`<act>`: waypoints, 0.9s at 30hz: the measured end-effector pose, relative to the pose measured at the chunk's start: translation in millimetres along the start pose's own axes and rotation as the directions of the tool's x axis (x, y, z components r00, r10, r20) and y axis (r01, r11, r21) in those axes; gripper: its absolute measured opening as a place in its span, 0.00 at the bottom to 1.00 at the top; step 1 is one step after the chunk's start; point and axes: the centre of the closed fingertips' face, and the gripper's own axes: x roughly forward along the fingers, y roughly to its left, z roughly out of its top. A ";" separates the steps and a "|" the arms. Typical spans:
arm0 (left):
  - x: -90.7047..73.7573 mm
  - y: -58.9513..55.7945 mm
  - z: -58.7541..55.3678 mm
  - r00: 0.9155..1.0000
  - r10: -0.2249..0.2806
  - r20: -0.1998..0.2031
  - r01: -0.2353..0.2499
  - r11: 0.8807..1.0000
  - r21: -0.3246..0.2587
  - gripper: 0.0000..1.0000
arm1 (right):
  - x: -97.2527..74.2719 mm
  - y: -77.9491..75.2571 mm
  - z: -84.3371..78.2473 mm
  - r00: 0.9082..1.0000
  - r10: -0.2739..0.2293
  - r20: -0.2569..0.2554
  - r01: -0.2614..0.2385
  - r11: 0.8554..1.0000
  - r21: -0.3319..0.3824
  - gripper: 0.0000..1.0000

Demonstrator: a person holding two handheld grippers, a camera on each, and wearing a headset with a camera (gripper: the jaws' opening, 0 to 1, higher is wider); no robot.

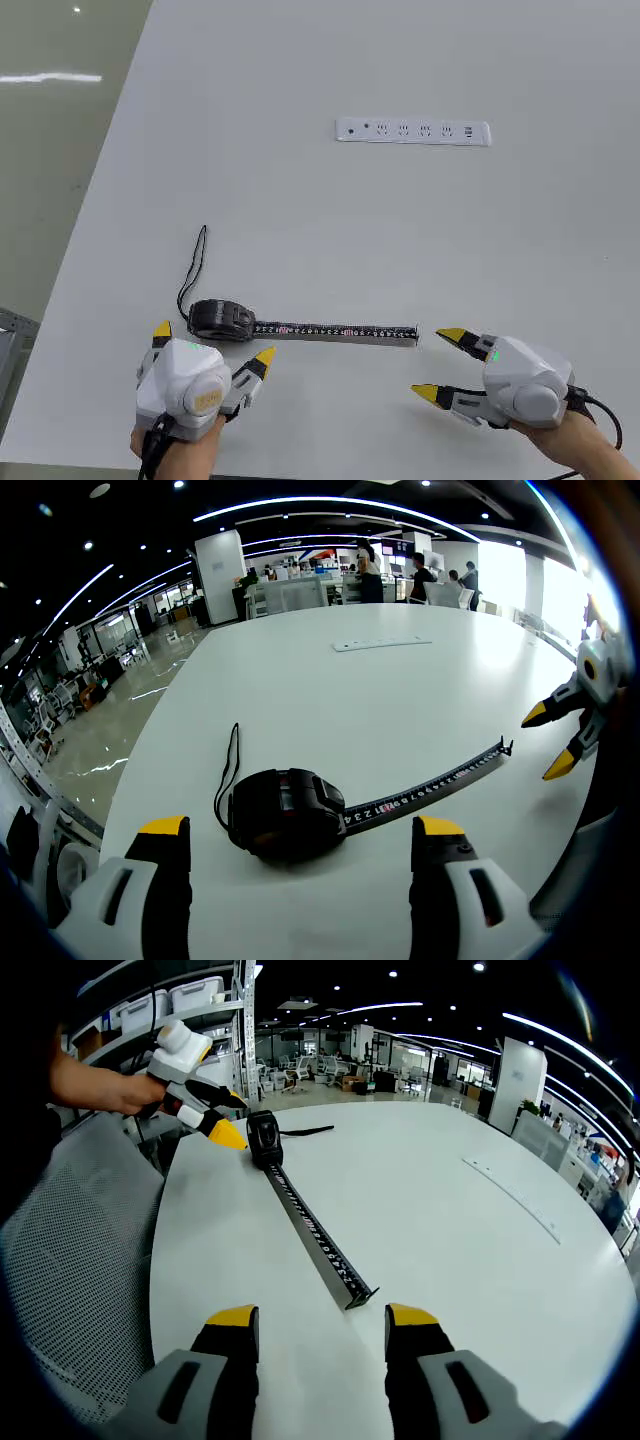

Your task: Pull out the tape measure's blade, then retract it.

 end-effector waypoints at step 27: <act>32.6 3.8 4.9 0.999 0.010 -0.049 -0.011 0.999 -0.035 0.84 | 26.2 -35.4 0.5 0.990 0.142 0.011 -0.141 0.990 -0.021 0.35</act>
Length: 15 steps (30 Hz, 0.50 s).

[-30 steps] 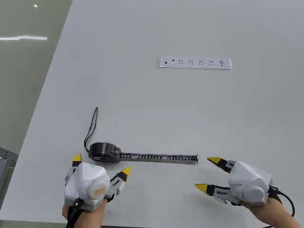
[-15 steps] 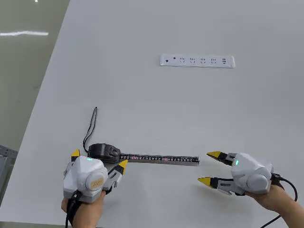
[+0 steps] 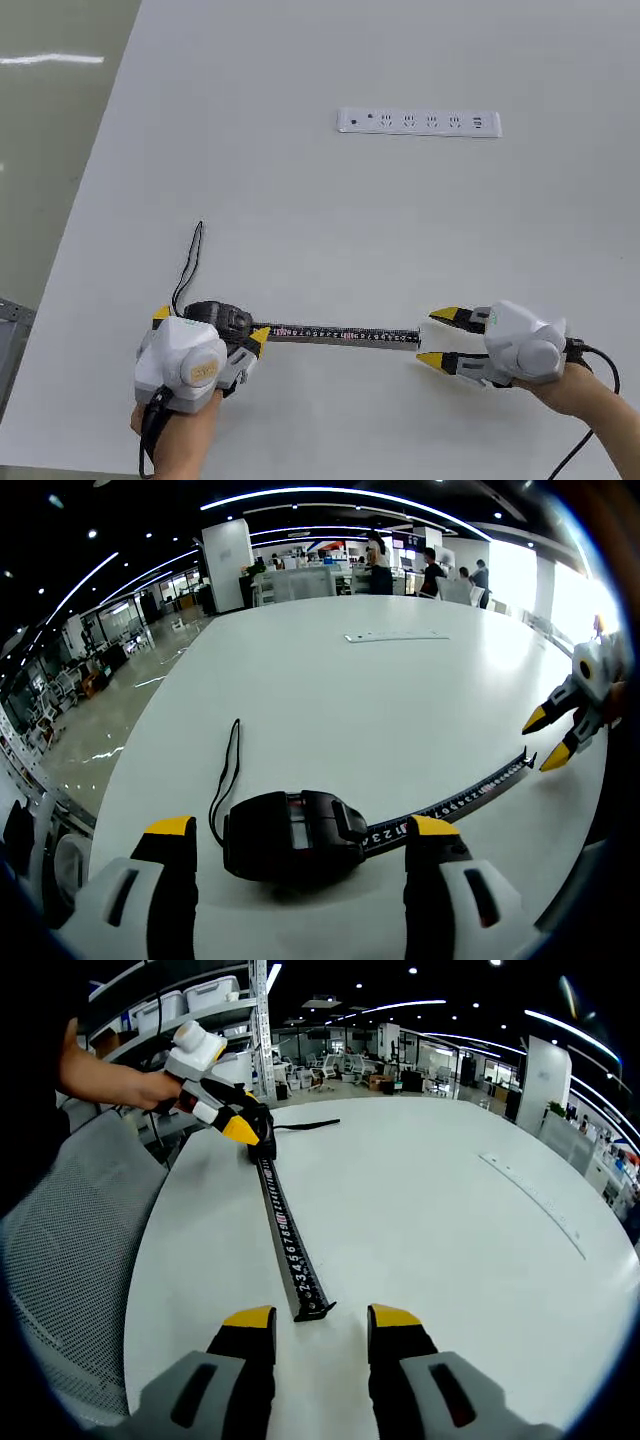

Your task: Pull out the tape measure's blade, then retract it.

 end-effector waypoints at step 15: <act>5.6 1.5 -2.3 1.000 0.008 -0.008 -0.008 1.000 0.002 0.81 | 15.0 7.8 -3.6 0.992 0.125 -0.022 -0.126 0.992 -0.029 0.24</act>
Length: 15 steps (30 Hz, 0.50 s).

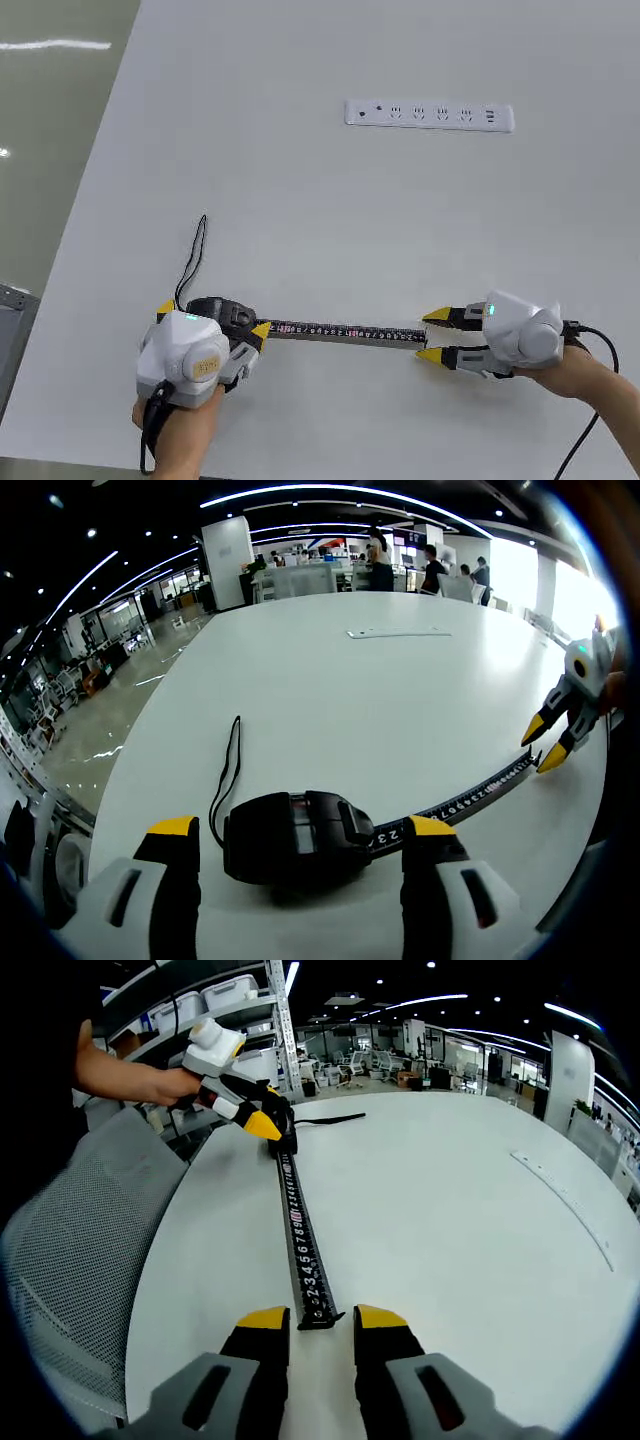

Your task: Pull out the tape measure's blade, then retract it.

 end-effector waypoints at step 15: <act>4.2 1.6 -4.3 1.000 0.004 -0.012 -0.004 0.999 -0.037 0.78 | 5.9 5.4 -6.3 0.999 0.030 -0.010 -0.031 0.999 -0.040 0.14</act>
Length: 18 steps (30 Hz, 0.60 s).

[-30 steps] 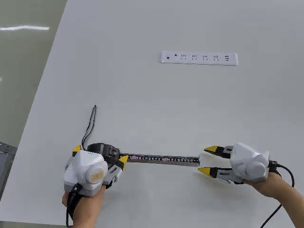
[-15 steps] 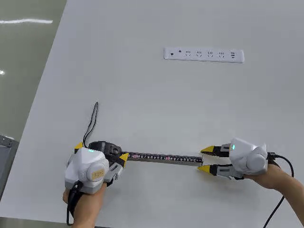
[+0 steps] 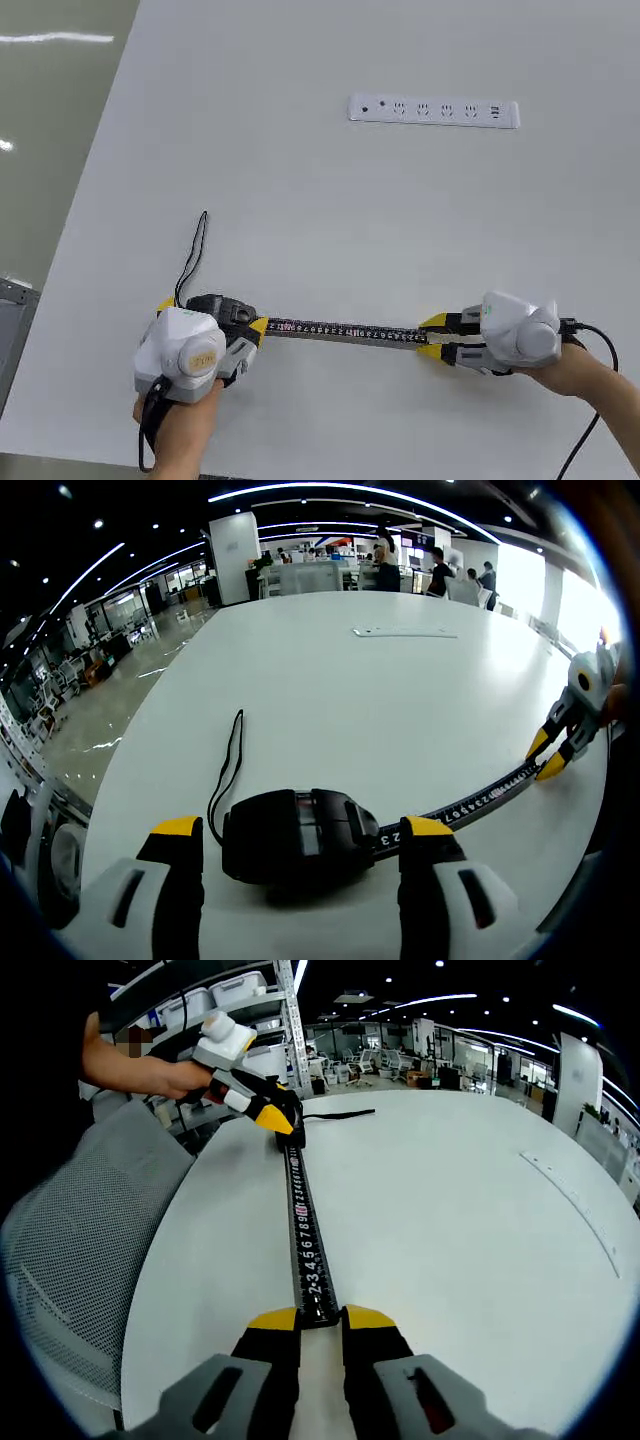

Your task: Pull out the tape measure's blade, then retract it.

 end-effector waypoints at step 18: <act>-0.2 3.9 3.8 0.999 0.023 0.023 -0.021 0.997 -0.069 0.73 | -7.0 -5.1 10.7 0.997 -0.074 -0.001 0.073 0.983 -0.166 0.13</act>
